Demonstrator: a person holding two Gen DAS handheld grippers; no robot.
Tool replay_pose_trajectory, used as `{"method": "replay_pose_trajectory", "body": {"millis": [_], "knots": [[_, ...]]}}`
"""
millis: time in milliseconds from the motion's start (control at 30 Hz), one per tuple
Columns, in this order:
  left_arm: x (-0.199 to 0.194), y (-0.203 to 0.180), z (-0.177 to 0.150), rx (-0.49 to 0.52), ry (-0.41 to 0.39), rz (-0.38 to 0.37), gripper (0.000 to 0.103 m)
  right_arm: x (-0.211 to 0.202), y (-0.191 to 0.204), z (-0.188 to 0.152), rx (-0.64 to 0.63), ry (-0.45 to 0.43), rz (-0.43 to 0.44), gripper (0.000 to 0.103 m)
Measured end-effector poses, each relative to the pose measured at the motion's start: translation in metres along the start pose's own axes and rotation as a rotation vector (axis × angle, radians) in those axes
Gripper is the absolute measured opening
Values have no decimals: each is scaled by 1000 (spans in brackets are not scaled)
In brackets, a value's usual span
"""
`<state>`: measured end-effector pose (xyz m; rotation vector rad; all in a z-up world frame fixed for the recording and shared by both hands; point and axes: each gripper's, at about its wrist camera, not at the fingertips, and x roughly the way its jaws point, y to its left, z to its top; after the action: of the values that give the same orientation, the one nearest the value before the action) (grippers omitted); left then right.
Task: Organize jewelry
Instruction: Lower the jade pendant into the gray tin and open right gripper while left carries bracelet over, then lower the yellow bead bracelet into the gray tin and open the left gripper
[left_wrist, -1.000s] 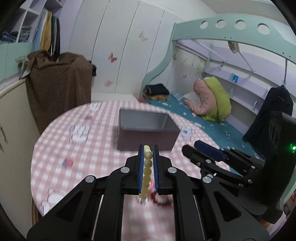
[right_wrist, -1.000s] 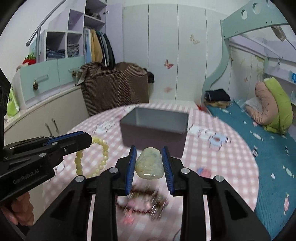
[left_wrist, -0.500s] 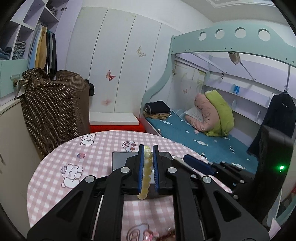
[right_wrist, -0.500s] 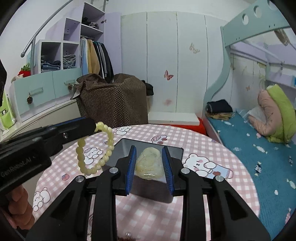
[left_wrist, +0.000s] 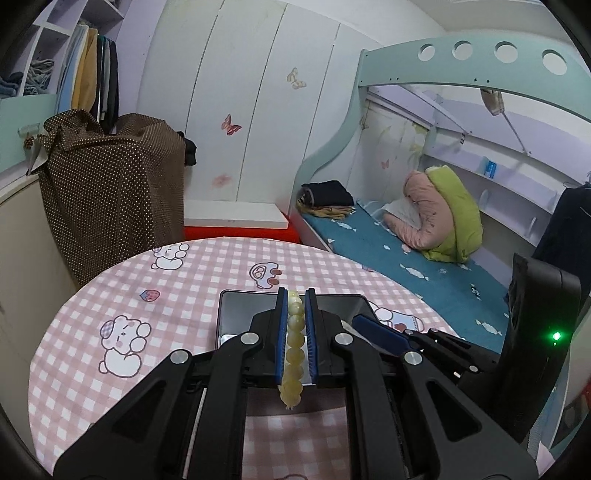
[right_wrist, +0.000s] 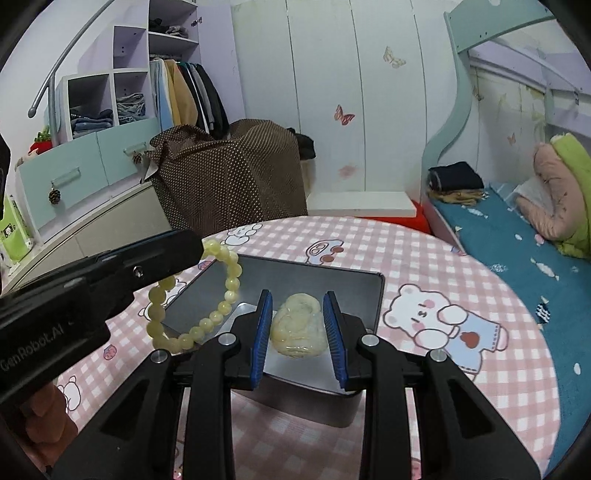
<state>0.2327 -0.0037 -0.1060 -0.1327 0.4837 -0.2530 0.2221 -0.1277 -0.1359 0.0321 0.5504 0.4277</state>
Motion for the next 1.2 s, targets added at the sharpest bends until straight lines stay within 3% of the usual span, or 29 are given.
{"method": "replay_pose_trajectory", "body": {"millis": [433, 633, 667, 700, 767, 1200], "knots": [[18, -2, -1, -3, 16, 59, 10, 1, -9, 6, 58, -19, 93, 29], [20, -2, -4, -1, 25, 72, 10, -2, -7, 7, 52, -24, 83, 30], [19, -1, -4, 0, 25, 74, 17, -3, -6, 7, 48, -26, 79, 30], [18, 1, -5, -3, 21, 79, 30, -3, -6, 6, 47, -28, 77, 30], [16, 4, -6, -18, 19, 69, 43, -5, -5, 6, 46, -34, 72, 30], [-26, 2, -7, -11, -26, 38, 47, -40, 15, 4, 18, -74, -16, 37]]}}
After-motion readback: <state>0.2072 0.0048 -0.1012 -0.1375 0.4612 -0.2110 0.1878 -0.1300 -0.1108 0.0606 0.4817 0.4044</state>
